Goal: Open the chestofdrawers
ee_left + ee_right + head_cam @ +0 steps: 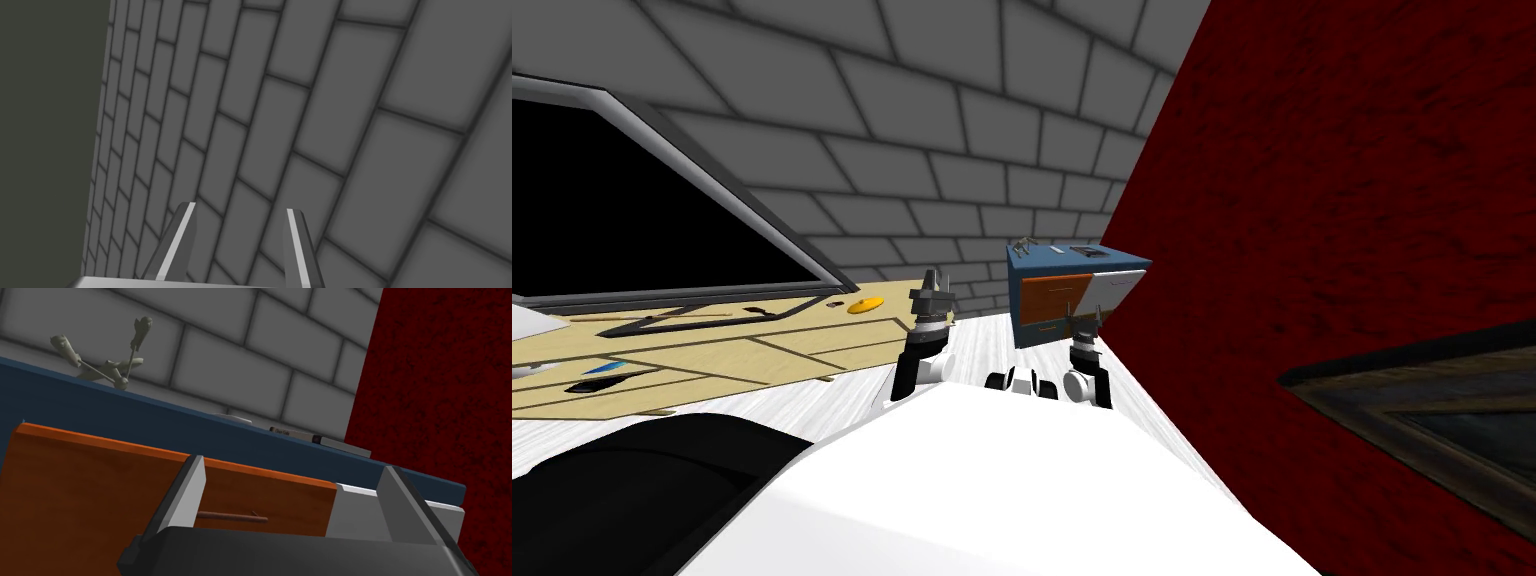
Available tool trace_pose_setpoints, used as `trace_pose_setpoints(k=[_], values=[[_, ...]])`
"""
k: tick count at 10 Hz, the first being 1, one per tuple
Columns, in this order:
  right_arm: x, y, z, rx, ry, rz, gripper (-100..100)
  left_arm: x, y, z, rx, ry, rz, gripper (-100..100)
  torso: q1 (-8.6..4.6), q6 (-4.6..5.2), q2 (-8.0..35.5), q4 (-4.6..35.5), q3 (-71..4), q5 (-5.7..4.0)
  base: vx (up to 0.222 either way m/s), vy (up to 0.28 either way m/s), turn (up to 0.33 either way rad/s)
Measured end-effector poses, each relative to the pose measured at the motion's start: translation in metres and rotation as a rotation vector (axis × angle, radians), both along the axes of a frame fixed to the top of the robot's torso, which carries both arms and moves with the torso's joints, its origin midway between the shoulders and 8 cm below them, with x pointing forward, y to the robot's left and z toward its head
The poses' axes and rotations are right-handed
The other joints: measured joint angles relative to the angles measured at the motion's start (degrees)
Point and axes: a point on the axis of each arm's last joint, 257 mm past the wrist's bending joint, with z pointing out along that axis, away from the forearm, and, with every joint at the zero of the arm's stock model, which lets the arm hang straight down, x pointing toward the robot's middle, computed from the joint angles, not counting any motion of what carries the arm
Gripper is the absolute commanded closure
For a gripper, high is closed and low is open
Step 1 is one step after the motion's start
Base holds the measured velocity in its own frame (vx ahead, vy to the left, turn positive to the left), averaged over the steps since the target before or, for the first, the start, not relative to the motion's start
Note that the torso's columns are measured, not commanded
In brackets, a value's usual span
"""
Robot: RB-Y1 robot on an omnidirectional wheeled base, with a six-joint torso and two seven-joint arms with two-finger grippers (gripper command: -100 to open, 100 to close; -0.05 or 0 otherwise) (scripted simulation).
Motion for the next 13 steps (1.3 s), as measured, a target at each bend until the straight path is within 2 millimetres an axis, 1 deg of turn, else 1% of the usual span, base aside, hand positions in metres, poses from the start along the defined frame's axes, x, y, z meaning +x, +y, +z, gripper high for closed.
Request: trace_pose_setpoints(k=[3,10,13], values=[[0.008,0.002,-0.014,0.098,0.022,0.06,-100,0.0,0.0,0.0,0.0,0.0,0.0,0,0.02,0.03,-0.04,-0.01,-0.03,0.0,0.053,-0.083,0.173],[0.027,0.017,-0.051,0.343,0.089,0.196,-100,0.0,0.0,0.0,0.0,0.0,0.0,0,0.0,0.0,-0.04,-0.01,-0.02,0.0,0.042,-0.087,0.128],[0.033,0.021,-0.065,0.436,0.113,0.241,-100,0.0,0.0,0.0,0.0,0.0,0.0,0,0.03,0.03,-0.04,-0.01,-0.03,0.0,0.037,-0.087,0.152]])
